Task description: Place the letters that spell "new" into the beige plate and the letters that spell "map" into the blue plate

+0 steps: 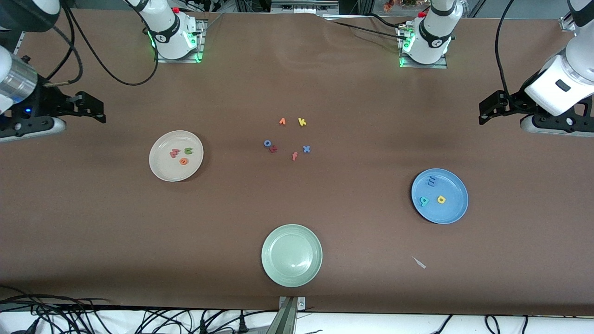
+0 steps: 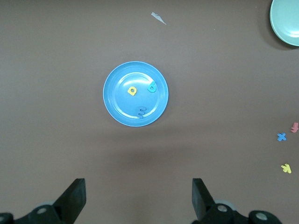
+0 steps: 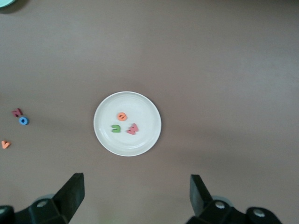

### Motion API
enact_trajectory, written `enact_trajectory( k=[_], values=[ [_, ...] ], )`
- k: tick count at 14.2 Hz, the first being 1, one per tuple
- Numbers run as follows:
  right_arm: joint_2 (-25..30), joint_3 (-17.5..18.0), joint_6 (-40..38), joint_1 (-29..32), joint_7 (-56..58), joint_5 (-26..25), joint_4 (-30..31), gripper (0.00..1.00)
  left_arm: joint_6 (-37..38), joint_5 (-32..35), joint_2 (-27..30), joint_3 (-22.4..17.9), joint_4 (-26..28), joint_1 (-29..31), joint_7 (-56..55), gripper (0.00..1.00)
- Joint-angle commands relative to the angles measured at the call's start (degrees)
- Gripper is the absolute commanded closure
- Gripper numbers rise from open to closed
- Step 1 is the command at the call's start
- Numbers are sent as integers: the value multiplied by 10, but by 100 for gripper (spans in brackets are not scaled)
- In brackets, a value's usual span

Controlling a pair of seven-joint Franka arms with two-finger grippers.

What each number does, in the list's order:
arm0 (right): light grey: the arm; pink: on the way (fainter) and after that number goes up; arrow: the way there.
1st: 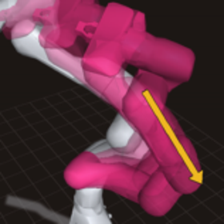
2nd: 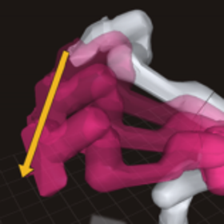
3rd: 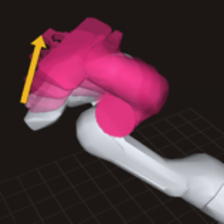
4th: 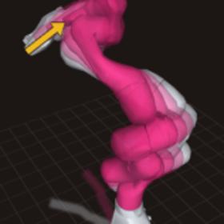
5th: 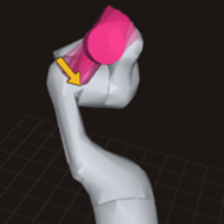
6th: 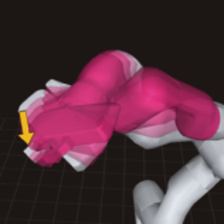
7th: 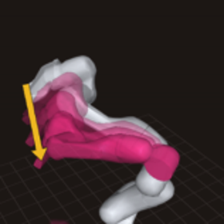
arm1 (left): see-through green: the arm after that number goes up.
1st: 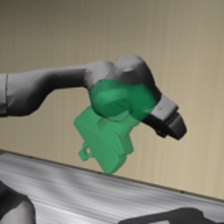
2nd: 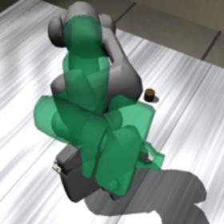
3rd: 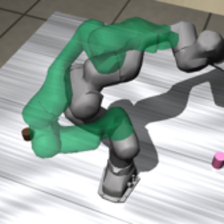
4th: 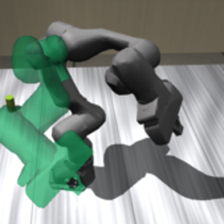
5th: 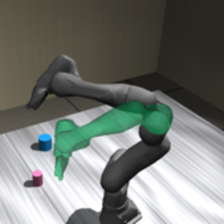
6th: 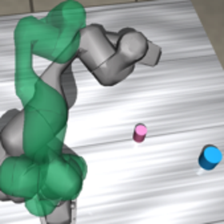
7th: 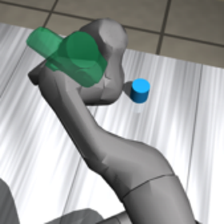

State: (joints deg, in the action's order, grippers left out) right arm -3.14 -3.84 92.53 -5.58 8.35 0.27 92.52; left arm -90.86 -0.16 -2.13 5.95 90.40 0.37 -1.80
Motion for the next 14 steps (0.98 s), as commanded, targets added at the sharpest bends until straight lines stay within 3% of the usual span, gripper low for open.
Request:
enact_trajectory(
  k=[1, 14],
  values=[
    [2, -18, -27, 4, 13, 6, -4, 0, 14, -17, -3, -1, -15, 2, 2, 0],
    [-21, -13, -29, -33, 2, 10, -38, 0, 14, -18, -3, -1, -15, 2, 0, 0]
  ],
)
